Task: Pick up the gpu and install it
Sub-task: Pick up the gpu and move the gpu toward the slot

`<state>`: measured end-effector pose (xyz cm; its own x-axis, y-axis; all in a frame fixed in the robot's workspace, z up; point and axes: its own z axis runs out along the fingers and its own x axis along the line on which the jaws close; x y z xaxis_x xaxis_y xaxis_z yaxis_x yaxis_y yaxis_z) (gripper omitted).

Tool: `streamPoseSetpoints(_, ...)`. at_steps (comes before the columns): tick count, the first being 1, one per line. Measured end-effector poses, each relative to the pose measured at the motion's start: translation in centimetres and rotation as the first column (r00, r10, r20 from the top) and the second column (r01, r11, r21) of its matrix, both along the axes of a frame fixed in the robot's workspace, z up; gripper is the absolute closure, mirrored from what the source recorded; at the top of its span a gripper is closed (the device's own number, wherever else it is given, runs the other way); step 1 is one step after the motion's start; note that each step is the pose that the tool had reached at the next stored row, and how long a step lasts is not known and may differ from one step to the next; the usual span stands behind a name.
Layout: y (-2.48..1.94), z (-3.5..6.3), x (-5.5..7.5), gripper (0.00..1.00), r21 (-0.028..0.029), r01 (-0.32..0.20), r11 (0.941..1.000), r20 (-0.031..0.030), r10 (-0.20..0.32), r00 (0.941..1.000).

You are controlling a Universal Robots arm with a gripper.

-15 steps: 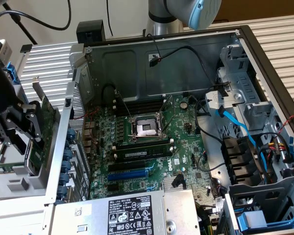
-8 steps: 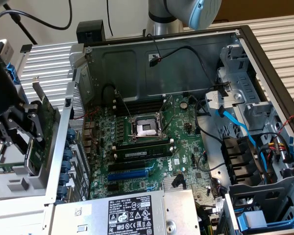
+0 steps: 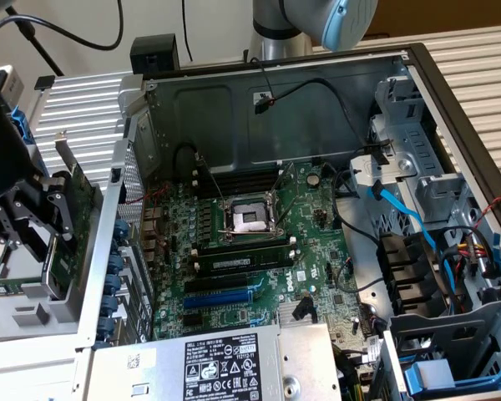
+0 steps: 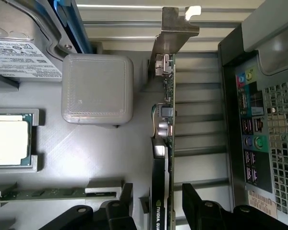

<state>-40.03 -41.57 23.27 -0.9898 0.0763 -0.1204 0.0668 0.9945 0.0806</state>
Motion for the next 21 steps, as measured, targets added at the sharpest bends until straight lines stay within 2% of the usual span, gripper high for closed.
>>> streamPoseSetpoints(8,-0.07,0.01,-0.25,0.47,0.0054,0.0,1.0,-0.0002,0.0,1.0)
streamPoseSetpoints(21,-0.21,0.01,-0.41,0.47,0.0068,0.001,1.0,-0.0001,-0.001,1.0)
